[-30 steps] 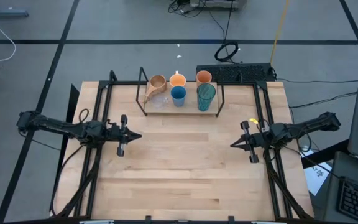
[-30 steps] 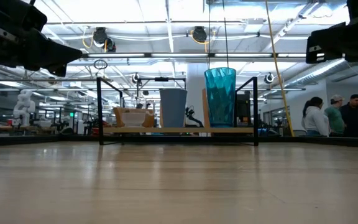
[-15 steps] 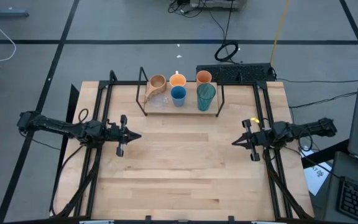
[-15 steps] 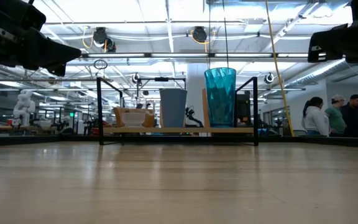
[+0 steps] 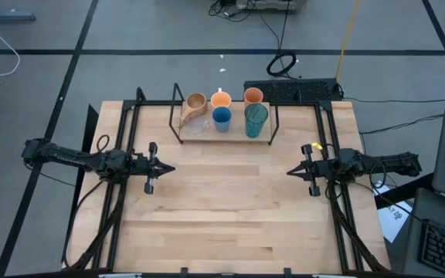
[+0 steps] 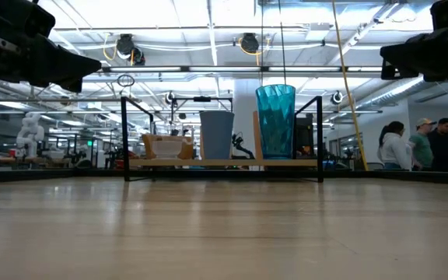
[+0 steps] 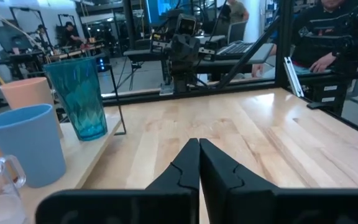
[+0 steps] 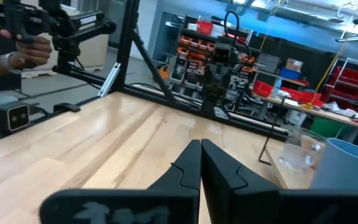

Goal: Stack small to large cups/mugs on shelf
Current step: Return to Home Position

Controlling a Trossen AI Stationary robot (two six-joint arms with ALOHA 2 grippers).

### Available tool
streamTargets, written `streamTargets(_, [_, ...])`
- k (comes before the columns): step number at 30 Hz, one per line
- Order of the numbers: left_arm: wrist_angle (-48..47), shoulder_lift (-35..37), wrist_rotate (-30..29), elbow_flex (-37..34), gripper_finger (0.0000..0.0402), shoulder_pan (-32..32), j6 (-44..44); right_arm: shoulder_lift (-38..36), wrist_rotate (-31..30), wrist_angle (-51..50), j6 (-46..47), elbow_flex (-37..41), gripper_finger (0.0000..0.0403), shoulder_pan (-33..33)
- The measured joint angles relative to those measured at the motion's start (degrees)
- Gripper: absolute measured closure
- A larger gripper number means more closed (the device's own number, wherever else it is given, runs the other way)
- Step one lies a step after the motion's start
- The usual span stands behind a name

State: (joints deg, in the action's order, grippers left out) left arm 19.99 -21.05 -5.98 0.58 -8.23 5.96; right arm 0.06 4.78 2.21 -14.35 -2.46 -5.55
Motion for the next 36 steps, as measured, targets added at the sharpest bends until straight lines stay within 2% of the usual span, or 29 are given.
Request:
streamTargets(19, [-18.67, 20.5, 1.77, 0.13, 0.0398, 0.02, 0.93, 0.1, -0.22, -0.47, 0.11, 0.0, 0.0403, 0.36])
streamTargets(36, [-19.48, 20.58, 4.6, 0.2, 0.0388, 3.33, 0.89, 0.12, -0.17, 0.25, 0.35, 0.0, 0.0403, 0.34])
